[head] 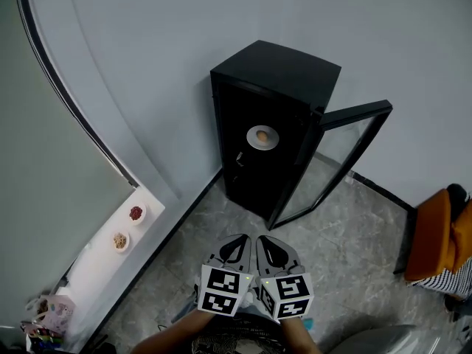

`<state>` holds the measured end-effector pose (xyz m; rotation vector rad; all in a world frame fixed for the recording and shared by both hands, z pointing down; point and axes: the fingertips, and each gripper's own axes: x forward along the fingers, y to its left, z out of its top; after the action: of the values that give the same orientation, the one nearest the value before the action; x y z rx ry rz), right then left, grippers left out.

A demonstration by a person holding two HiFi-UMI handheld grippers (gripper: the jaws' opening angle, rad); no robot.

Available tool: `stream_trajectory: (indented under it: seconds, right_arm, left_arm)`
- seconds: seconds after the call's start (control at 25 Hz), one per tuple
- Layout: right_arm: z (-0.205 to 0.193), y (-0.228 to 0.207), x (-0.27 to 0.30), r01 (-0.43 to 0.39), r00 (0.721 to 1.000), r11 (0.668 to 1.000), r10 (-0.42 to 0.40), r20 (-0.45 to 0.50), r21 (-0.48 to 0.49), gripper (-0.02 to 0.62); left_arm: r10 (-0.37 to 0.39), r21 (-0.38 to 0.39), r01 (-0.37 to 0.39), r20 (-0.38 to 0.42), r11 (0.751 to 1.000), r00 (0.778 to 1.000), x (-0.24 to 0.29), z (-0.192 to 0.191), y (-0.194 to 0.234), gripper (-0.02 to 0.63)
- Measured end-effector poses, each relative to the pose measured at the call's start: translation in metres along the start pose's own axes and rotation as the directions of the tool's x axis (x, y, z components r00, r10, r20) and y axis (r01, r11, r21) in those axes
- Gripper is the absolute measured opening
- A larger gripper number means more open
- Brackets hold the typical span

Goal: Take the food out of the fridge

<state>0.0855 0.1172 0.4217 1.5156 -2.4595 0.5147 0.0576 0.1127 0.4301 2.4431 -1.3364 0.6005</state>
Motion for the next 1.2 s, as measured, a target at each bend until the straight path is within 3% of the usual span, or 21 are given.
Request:
stream_trajectory:
  seconds: [0.36,1.2]
  right_arm:
    - [0.005,-0.017,0.037,0.045,0.999,0.999,-0.045,-0.016,0.006,0.020]
    - [0.056,-0.069,0.166,0.190,0.981,0.981,-0.188,-0.045,0.045,0.020]
  left_arm:
    - [-0.043,0.000,0.043,-0.007,0.999,0.999,0.035,0.009,0.025,0.014]
    - [-0.193,0.027,0.194,-0.036,0.981,0.981,0.152,0.069,0.114,0.014]
